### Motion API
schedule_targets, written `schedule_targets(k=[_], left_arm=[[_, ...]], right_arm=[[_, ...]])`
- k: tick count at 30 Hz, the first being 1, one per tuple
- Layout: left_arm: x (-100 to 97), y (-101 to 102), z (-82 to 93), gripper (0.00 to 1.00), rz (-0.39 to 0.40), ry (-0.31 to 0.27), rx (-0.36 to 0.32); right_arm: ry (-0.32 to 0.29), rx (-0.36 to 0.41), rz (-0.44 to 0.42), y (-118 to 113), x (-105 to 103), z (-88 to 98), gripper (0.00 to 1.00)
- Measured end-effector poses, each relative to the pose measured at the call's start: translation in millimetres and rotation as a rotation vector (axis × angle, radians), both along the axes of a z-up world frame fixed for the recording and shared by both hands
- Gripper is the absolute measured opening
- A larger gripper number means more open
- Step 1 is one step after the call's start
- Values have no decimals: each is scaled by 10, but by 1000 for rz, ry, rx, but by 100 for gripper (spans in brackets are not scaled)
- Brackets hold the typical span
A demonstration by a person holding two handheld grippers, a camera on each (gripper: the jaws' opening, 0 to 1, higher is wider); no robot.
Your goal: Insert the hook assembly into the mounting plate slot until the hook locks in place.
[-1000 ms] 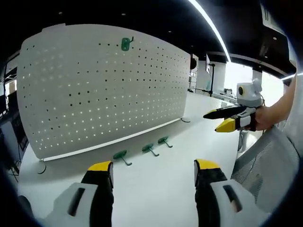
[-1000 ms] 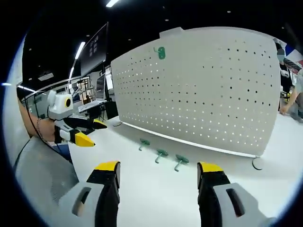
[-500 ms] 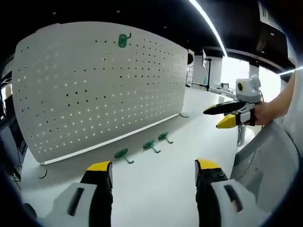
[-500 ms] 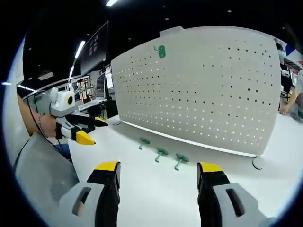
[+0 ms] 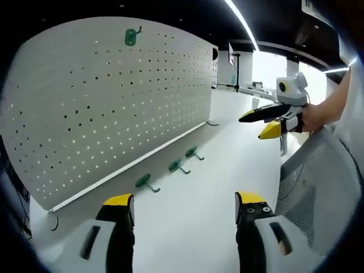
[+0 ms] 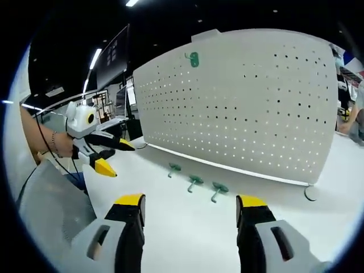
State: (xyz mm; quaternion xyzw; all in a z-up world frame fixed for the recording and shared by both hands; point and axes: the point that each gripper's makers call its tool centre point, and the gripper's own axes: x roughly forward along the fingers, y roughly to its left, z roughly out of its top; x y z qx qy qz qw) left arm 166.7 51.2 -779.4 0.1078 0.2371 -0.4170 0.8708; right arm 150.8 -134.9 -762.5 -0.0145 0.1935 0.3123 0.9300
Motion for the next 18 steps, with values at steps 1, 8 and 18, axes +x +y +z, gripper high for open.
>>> schedule_targets(k=[1,8,18], left_arm=[[6,-5,-3,74,-11,4,7],[47,-41,-11,75,-64,24,34],[85,-37,-104,76,-133,51,102]], right_arm=[[1,0,0,2,-2,-1,63],[10,-5,7,12,-13,-26,64],[18,-2,29,63,-38,-48,65]])
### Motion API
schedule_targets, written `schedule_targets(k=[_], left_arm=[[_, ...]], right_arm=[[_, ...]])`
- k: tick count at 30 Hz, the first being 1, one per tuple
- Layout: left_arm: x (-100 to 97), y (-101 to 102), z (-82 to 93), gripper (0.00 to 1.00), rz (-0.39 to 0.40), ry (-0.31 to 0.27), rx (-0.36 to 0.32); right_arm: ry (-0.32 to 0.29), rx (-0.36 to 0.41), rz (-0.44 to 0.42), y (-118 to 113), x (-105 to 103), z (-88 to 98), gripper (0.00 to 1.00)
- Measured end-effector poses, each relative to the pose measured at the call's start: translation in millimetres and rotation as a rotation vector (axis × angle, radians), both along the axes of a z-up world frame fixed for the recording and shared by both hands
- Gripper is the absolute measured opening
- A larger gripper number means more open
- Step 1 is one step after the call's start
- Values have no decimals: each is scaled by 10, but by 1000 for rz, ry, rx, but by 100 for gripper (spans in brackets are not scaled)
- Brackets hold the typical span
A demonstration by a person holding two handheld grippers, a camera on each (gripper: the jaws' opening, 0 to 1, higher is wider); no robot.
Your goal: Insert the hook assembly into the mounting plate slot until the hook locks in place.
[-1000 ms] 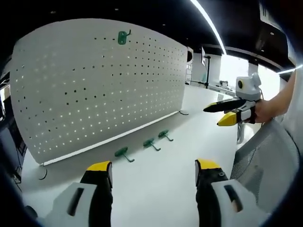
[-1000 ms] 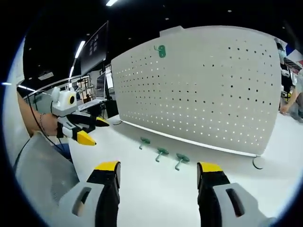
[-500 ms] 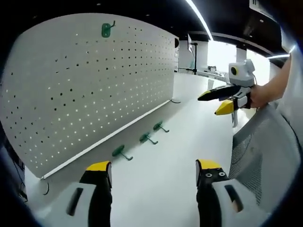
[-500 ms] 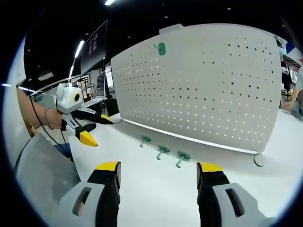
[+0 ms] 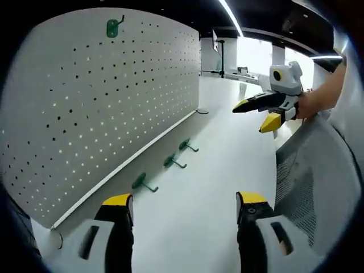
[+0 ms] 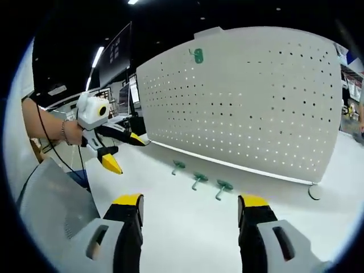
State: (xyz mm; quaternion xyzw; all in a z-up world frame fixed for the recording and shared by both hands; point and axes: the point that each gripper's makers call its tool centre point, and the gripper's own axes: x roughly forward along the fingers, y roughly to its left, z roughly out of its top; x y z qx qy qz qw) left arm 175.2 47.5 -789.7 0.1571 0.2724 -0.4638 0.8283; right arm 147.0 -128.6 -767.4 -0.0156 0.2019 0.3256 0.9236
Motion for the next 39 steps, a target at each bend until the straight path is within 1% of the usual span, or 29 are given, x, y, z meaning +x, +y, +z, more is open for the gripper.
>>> schedule_targets(k=[2,5,9,12,16,18,21,30,32,35,39], left_arm=[[-6,-8,-23,76,-17,10,7],[11,-5,-45,76,-35,8,31],[29,-17,-65,76,-53,22,39],[38,0,-97,77,-83,18,75],[80,17,-117,77,-96,30,83],[101,32,-129,77,-109,30,100],[135,42,-123,77,-118,39,102],[255,122,-181,77,-162,45,159],[264,121,-201,77,-183,55,170],[299,132,-245,77,-206,53,202],[340,112,-266,77,-228,61,217]], right_arm=[[0,-2,5,10,-5,-5,65],[3,2,7,18,-9,-8,65],[10,5,12,25,-20,-19,65],[17,-3,12,25,-27,-36,65],[19,0,11,23,-26,-39,65],[14,-16,16,20,-26,-51,65],[16,-16,22,40,-35,-54,65],[16,-18,13,17,-28,-54,63],[4,-19,9,8,-19,-27,63],[14,-19,9,4,-26,-44,63],[14,-25,11,9,-28,-55,64]])
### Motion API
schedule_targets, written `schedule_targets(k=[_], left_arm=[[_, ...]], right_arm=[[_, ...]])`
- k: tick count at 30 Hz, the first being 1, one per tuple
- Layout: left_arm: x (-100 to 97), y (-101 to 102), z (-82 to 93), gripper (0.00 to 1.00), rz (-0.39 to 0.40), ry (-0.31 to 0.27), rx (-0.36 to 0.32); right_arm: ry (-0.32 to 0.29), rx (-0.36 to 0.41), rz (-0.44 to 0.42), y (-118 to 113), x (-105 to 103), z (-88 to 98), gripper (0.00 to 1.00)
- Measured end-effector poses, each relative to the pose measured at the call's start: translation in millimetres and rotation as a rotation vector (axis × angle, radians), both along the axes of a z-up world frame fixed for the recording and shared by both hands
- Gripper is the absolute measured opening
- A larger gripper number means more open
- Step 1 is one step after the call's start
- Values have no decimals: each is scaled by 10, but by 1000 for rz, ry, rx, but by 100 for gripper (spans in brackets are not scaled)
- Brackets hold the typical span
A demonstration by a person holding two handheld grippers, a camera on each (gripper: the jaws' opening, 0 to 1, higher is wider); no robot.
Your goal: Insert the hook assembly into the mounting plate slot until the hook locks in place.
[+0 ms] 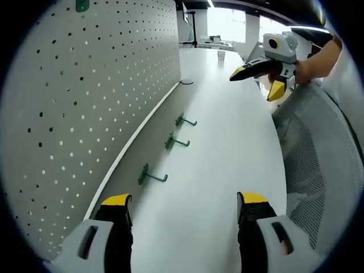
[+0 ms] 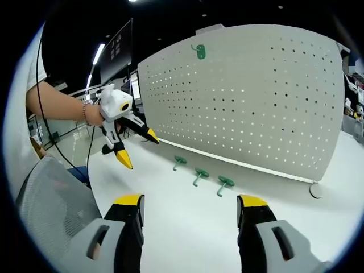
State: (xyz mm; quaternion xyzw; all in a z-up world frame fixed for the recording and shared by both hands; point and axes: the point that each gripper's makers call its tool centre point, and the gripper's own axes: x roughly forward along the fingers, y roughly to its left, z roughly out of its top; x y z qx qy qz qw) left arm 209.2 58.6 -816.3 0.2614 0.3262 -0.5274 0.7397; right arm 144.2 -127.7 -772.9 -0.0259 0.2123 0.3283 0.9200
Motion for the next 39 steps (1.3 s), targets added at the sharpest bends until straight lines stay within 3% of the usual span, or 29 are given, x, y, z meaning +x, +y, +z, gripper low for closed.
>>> schedule_targets(k=[39], left_arm=[[438,-68,-275,77,-121,44,130]], right_arm=[[8,-15,23,44,-28,-31,65]])
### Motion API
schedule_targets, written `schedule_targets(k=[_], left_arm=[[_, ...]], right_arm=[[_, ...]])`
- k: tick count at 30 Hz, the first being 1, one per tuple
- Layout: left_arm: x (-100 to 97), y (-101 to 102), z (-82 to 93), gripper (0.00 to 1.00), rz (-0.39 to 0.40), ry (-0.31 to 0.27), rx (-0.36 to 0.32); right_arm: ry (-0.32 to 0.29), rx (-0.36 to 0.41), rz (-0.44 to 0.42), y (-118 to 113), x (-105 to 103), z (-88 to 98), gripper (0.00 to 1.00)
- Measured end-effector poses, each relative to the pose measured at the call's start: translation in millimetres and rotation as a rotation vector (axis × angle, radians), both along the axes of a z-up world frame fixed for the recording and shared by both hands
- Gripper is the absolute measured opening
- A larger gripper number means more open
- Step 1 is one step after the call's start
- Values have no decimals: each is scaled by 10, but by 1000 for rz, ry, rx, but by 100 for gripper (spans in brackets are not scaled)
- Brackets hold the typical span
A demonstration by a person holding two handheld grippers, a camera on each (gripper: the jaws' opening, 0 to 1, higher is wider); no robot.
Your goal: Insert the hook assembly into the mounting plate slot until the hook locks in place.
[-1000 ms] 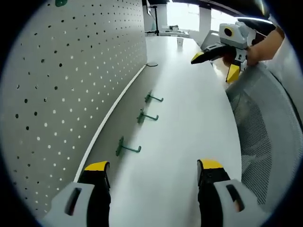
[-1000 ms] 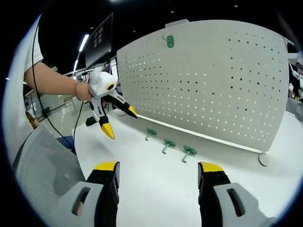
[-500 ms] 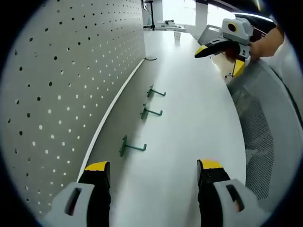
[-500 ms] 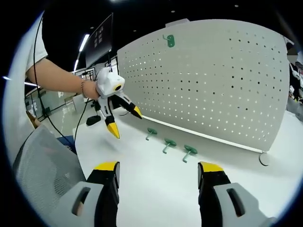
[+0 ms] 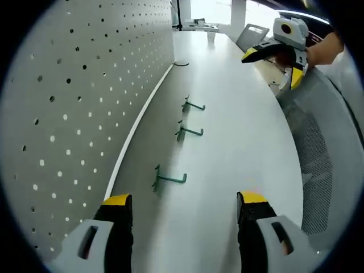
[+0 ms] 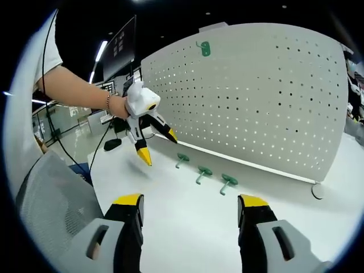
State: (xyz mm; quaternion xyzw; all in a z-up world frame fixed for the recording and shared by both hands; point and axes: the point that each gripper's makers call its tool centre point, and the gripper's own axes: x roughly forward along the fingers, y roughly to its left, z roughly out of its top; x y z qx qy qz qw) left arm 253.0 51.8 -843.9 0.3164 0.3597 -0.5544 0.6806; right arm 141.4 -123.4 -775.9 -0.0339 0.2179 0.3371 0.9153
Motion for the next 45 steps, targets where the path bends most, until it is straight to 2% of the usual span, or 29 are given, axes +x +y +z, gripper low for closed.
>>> schedule_targets(k=[10,25,28,32,36,45], left_arm=[[110,-68,-56,77,-43,2,28],[92,-131,-254,76,-117,35,95],[84,-99,-317,76,-162,26,143],[73,-120,-338,76,-169,37,142],[72,-89,-405,76,-198,41,176],[80,-131,-417,75,-210,43,169]], right_arm=[[7,-15,10,15,-17,-26,65],[11,-12,4,3,-13,-29,65],[12,-10,2,3,-10,-31,65],[10,-16,0,-4,-5,-35,65],[11,-13,-2,-7,-4,-33,65],[10,-11,-8,-16,4,-31,64]])
